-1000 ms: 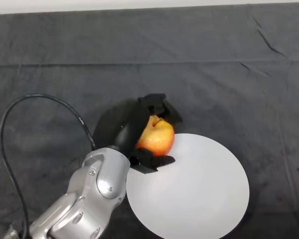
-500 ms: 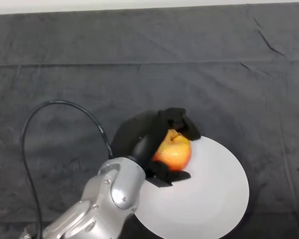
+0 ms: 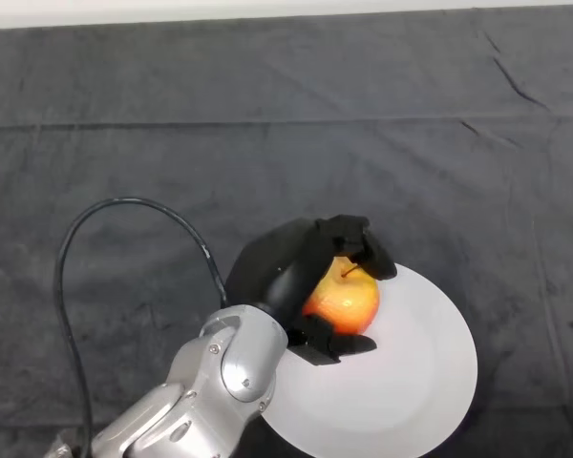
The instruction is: Move the apple to the plate
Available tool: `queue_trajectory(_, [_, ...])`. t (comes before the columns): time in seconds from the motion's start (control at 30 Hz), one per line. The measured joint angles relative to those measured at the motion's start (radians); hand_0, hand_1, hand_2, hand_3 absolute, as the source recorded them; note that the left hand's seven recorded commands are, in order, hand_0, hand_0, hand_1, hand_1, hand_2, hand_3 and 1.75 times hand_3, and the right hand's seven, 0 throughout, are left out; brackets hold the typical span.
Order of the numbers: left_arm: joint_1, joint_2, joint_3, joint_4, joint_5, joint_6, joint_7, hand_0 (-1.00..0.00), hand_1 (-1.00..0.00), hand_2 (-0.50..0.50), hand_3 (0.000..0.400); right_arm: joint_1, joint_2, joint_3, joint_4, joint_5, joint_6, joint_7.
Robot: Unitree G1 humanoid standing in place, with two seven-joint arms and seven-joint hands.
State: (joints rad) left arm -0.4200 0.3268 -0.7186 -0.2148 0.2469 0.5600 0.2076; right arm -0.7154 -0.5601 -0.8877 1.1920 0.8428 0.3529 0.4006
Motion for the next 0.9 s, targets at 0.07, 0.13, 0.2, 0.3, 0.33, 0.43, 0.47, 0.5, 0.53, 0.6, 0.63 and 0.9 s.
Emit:
queue_trajectory(0.07, [-0.005,-0.001,-0.013,0.0,0.0,-0.003,0.0,-1.0,-1.0,0.0,0.4,0.0,0.0,0.0001,0.0,0.0,0.0,0.0])
queue_trajectory(0.13, [-0.009,-0.003,-0.021,0.001,-0.001,-0.004,0.0,-1.0,-1.0,0.0,0.4,0.0,0.0,0.0,0.0,0.0,0.0,0.0])
queue_trajectory(0.2, [-0.011,-0.003,-0.022,0.003,-0.001,-0.004,0.0,-1.0,-0.8,-0.1,0.4,0.0,0.0,0.0,0.0,0.0,0.0,0.0])
queue_trajectory(0.3, [-0.027,-0.001,-0.036,0.014,-0.001,-0.004,0.0,-1.0,-0.47,-0.27,0.4,0.0,0.0,0.0,0.0,0.0,0.0,0.0])
queue_trajectory(0.33, [-0.034,-0.002,-0.045,0.023,-0.001,-0.004,0.0,-1.0,-0.14,-0.43,0.4,0.0,0.0,0.0002,0.0,0.0,0.0,0.0])
queue_trajectory(0.43, [-0.035,-0.002,-0.058,0.025,-0.001,-0.006,0.0,-0.87,0.0,-0.44,0.348,0.0,0.0,0.0,0.0,0.0,0.0,0.0])
queue_trajectory(0.47, [-0.035,-0.001,-0.061,0.027,-0.001,-0.006,-0.001,-0.8,0.0,-0.4,0.32,0.0,0.0,-0.0001,0.0,0.0,0.0,0.0])
queue_trajectory(0.5, [-0.035,-0.001,-0.061,0.03,-0.001,-0.005,-0.001,-0.71,0.0,-0.36,0.285,0.0,0.0,0.0,0.0,0.0,0.0,0.0])
queue_trajectory(0.53, [-0.035,0.0,-0.061,0.031,-0.001,-0.005,-0.001,-0.64,0.0,-0.32,0.257,0.0,0.0,0.0,0.0,0.0,0.0,0.0])
queue_trajectory(0.6, [-0.035,0.004,-0.061,0.031,0.0,-0.005,-0.001,-0.42,0.0,-0.21,0.168,0.0,0.0,0.0,0.0,0.0,0.0,0.0])
queue_trajectory(0.63, [-0.035,0.006,-0.061,0.031,0.001,-0.004,-0.001,-0.24,0.0,-0.12,0.096,0.0,0.0,0.0,0.0,0.0,0.0,0.0])
queue_trajectory(0.9, [-0.035,0.009,-0.061,0.031,0.002,-0.002,-0.012,0.0,0.0,0.0,0.0,0.0,0.0,0.0,0.0,0.0,0.0,0.0])
